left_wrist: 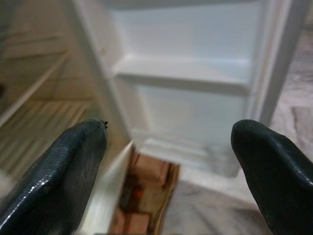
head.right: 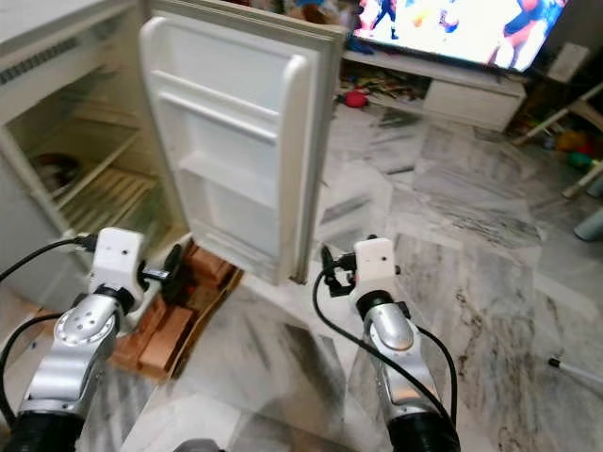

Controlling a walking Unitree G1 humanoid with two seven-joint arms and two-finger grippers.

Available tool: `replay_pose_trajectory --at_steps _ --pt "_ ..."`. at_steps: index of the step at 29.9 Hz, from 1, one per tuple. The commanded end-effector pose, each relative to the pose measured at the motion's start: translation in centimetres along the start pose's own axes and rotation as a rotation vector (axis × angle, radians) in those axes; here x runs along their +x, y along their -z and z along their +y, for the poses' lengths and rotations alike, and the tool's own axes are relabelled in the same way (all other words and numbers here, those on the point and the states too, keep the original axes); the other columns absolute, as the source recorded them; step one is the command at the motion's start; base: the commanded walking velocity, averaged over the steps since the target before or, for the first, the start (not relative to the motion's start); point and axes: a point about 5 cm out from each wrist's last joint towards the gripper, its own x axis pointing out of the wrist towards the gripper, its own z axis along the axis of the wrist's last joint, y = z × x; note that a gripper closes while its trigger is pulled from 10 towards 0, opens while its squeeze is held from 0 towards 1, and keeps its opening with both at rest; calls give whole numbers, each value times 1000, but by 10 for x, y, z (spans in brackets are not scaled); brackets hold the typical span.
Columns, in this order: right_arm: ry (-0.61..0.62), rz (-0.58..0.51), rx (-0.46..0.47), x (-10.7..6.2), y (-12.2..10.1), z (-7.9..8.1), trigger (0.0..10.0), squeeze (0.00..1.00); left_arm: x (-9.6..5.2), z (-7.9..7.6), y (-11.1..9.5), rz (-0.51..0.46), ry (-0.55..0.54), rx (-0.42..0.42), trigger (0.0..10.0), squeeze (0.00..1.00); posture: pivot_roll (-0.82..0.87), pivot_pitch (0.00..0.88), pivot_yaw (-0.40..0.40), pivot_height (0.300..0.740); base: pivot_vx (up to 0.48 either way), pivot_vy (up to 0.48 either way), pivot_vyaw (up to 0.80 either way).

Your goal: Restocking fridge

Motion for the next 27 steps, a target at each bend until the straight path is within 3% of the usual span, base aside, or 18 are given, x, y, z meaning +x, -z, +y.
replay_pose_trajectory --at_steps 1,4,9,12,14,18,20,27 --pt "46 -9 6 -3 -1 -12 10000 0 -2 -5 -2 -3 11 -7 10000 0 140 33 -105 740 480 0 475" --pt "54 31 30 0 8 -12 10000 0 -10 4 15 35 19 25 10000 0 139 24 -110 740 480 0 471" --pt "35 6 30 8 1 -6 10000 0 -8 7 16 42 -23 9 10000 0 129 11 -98 740 480 0 461" --pt "-17 -20 26 14 -6 6 10000 0 -3 0 16 39 -46 -39 10000 0 117 5 -88 740 480 0 0" --pt "-28 -23 39 13 -6 8 10000 0 -2 -9 16 38 -9 -23 10000 0 121 8 -98 740 480 0 0" --pt "-31 -7 38 11 -1 7 10000 0 0 -18 16 37 36 -5 10000 0 121 8 -102 740 480 0 0" --pt "-25 -2 40 12 1 5 10000 0 7 -27 12 29 85 20 10000 0 129 4 -113 740 480 0 0" --pt "-25 -8 39 15 -1 5 10000 0 26 -37 -4 -10 152 44 10000 0 128 0 -113 740 480 0 0"
